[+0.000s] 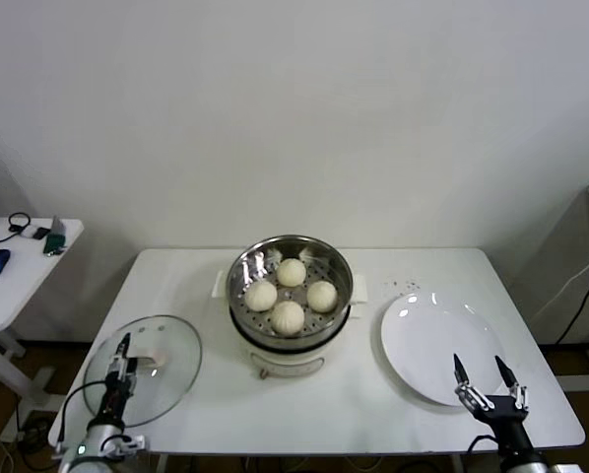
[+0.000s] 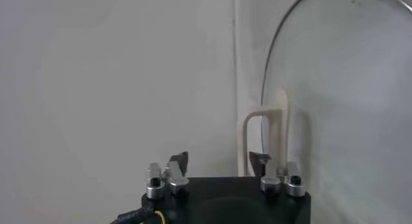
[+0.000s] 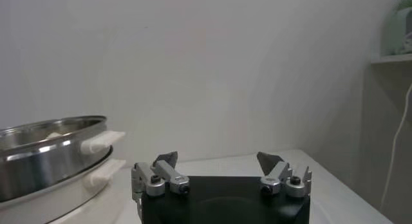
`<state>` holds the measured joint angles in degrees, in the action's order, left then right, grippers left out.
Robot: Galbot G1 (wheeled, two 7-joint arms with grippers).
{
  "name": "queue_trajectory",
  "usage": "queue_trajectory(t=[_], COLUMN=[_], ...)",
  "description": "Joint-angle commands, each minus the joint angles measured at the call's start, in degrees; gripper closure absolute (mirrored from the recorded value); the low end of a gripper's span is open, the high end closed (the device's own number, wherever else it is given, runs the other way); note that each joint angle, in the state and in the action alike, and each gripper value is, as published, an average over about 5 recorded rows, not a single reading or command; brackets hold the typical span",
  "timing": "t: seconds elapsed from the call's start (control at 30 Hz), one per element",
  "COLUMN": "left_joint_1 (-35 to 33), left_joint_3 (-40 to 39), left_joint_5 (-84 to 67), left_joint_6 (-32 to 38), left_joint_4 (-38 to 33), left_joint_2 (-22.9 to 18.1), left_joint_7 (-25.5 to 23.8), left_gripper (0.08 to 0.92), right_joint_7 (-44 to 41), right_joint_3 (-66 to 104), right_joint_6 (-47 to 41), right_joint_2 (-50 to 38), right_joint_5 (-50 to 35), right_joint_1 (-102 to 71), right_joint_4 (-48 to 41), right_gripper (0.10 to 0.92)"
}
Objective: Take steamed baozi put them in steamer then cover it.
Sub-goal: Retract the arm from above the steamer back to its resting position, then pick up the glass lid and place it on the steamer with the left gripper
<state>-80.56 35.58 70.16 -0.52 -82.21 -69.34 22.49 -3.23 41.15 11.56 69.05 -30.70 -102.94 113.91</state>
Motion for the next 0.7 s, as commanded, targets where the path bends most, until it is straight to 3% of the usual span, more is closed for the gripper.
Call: queue_trajectory(t=[0.03, 0.5, 0.7], left_joint_1=[0.7, 1.5, -0.2], left_joint_3=[0.1, -0.1, 0.3], left_joint_5=[0.4, 0.3, -2.5], left_joint_6=[0.1, 0.3, -1.5], left_joint_4=[1.4, 2.3, -4.7], left_joint_2=[-0.1, -0.1, 0.2], left_joint_7=[-0.1, 0.2, -1.0], left_gripper=[0.432, 0.833, 0.866], right_joint_7=[-0.1, -0.8, -1.0], right_joint_3=[0.1, 0.8, 1.2], right_joint_6=[0.0, 0.2, 0.0], right_joint_2=[0.2, 1.2, 1.3], right_joint_5=[0.1, 1.1, 1.4], right_joint_1=[0.1, -0.3, -0.1], right_joint_4=[-0.1, 0.3, 0.5], right_gripper=[0.203, 0.203, 0.203])
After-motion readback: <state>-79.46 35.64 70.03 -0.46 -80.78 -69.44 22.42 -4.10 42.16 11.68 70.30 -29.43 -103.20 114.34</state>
